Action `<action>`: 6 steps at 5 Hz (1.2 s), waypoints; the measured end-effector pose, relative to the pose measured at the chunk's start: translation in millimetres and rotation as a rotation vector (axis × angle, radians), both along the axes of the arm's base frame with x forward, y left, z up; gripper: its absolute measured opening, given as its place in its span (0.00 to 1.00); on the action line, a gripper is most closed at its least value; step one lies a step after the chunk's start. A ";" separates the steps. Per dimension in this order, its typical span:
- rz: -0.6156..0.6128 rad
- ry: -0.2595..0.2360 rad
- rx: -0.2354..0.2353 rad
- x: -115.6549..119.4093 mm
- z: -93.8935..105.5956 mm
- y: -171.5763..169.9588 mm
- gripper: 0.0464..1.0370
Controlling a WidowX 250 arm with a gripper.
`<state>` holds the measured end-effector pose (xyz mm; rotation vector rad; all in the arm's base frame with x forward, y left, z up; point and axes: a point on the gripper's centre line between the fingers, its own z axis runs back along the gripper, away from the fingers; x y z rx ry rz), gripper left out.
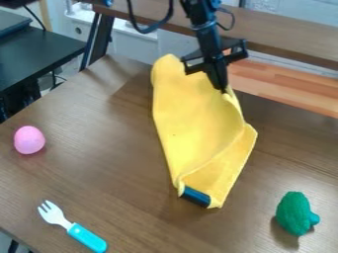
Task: Fold the cloth from bottom left to top right
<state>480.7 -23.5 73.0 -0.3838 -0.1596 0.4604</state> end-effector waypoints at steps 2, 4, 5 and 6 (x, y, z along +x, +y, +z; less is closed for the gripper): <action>-0.092 -0.043 0.037 16.5 -4.2 -17.7 0.42; -0.527 -0.285 0.082 19.3 10.8 -27.9 0.95; -0.800 -0.274 0.163 4.3 58.7 11.5 0.96; -1.095 -0.130 0.319 -28.1 93.5 53.1 0.96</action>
